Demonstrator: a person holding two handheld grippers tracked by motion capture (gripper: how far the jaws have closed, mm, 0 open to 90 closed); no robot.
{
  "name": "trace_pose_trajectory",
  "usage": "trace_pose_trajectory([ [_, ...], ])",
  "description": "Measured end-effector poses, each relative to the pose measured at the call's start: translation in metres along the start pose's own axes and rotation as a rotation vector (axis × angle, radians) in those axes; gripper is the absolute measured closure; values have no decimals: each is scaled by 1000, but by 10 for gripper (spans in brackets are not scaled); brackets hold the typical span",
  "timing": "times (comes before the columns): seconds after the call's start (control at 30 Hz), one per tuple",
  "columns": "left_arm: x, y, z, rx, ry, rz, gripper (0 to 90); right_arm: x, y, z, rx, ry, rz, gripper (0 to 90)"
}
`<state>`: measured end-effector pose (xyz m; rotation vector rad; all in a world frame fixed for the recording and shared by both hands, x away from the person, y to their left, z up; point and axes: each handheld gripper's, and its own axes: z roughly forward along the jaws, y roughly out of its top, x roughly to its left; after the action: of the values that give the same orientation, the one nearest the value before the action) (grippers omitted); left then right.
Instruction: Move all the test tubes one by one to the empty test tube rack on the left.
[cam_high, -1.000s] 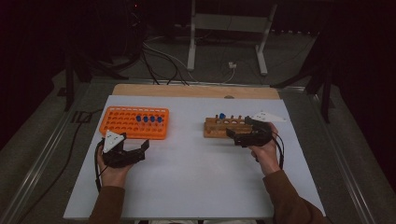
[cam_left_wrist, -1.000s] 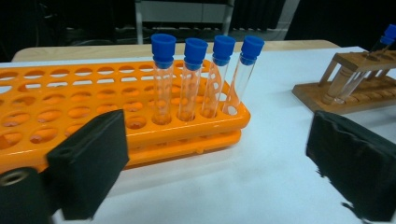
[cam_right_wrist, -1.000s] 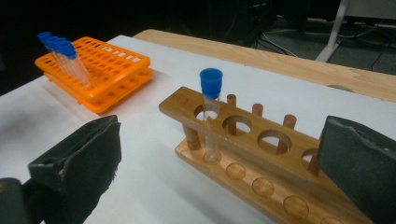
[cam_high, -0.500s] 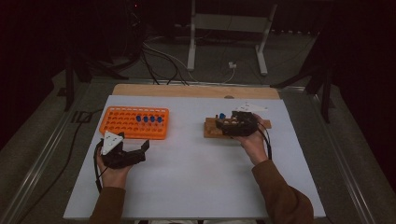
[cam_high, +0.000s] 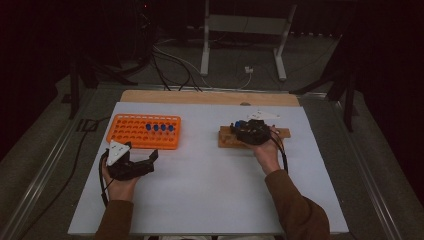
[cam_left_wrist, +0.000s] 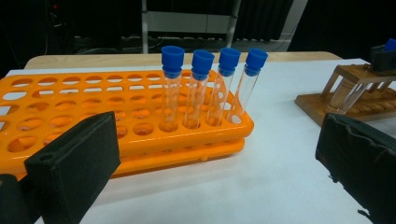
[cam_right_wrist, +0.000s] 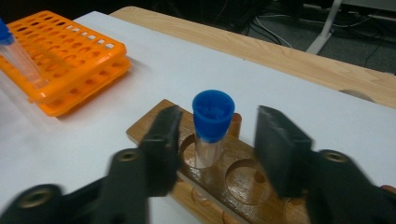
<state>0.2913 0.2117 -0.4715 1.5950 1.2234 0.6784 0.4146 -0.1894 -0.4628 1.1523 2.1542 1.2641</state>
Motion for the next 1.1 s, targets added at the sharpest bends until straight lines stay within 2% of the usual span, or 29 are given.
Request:
trace_pose_trajectory([
  [0.1, 0, 0, 0, 3, 1, 3, 7, 1, -1, 1, -14, 3, -11, 679],
  [0.23, 0, 0, 0, 5, 4, 3, 7, 6, -1, 1, -21, -11, -52, 747],
  [0.5, 0, 0, 1, 9, 4, 7, 7, 11, -1, 4, -27, -15, -59, 762],
  [0.73, -5, 1, 3, 10, -6, 3, 7, 7, 6, -10, -70, -1, -38, 762],
  [0.83, -11, 4, 5, 10, -19, 13, 7, 6, 11, -16, -89, 5, -39, 761],
  [1.1, -36, 17, 14, -2, -87, 49, 8, 10, 26, -31, -123, 4, -65, 761],
])
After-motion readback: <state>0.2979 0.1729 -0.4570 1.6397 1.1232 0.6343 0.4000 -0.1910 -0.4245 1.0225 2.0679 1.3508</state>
